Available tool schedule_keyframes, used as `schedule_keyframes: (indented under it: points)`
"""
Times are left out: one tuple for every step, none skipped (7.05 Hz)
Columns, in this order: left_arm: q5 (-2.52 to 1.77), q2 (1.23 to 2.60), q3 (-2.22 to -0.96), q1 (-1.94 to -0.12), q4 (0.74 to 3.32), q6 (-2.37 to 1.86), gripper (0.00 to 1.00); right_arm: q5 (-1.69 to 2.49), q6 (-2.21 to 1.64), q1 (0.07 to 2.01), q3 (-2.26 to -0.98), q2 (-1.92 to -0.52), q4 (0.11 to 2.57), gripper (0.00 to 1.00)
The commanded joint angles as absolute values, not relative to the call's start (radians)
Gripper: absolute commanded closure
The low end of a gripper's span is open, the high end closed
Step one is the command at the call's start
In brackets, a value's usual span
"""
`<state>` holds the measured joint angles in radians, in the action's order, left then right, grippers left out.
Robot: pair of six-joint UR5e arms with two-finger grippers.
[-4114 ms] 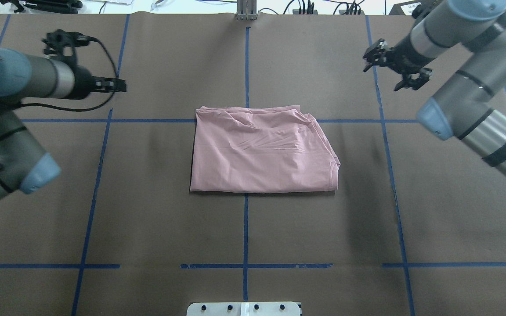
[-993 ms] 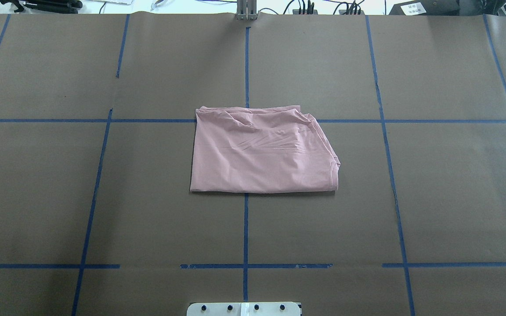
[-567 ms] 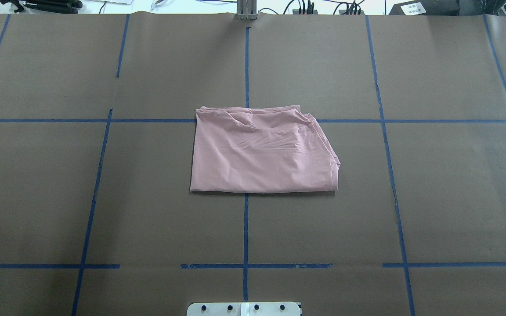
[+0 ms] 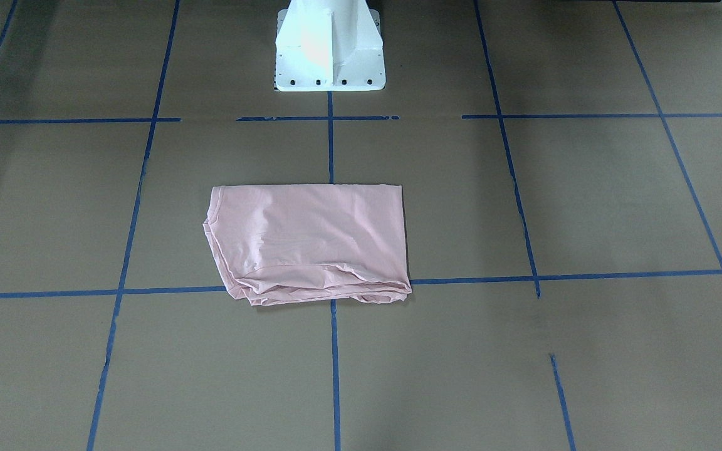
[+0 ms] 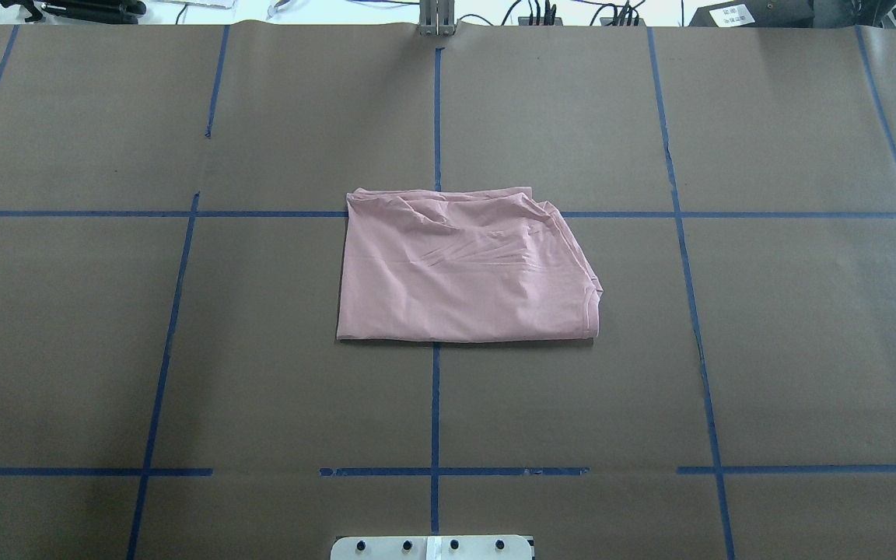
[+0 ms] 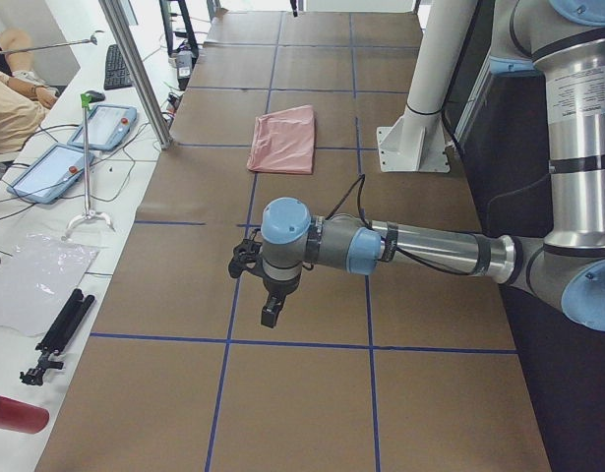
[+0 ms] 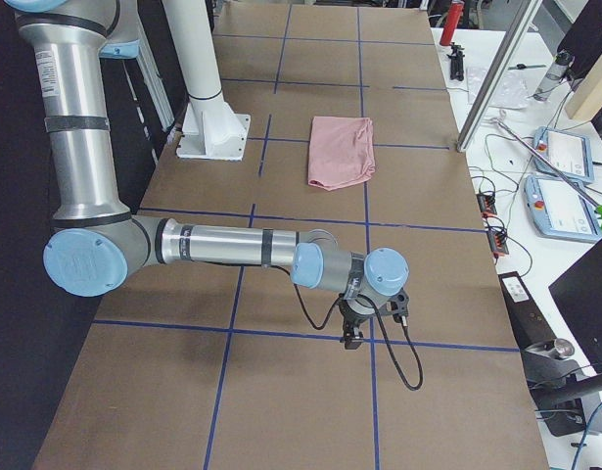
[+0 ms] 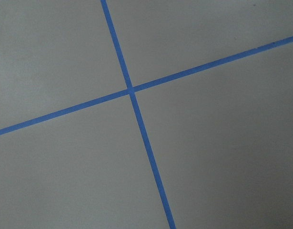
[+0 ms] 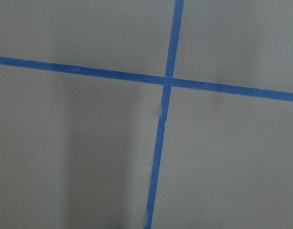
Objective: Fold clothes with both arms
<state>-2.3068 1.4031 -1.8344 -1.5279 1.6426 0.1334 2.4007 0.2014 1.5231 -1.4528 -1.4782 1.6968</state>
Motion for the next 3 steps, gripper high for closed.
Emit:
schedule_keyframes:
  points:
    - [-2.307,1.393,-1.81,-1.529,1.637,0.133,0.0,2.399,0.201,1.514,-1.451,-1.477,1.68,0.0]
    - [-2.309,1.391,-1.813,-1.529,1.635,0.133,0.0,2.401,0.199,1.509,-1.451,-1.477,1.68,0.0]
    - [-2.307,1.391,-1.812,-1.531,1.634,0.133,0.0,2.402,0.199,1.509,-1.454,-1.479,1.68,0.0]
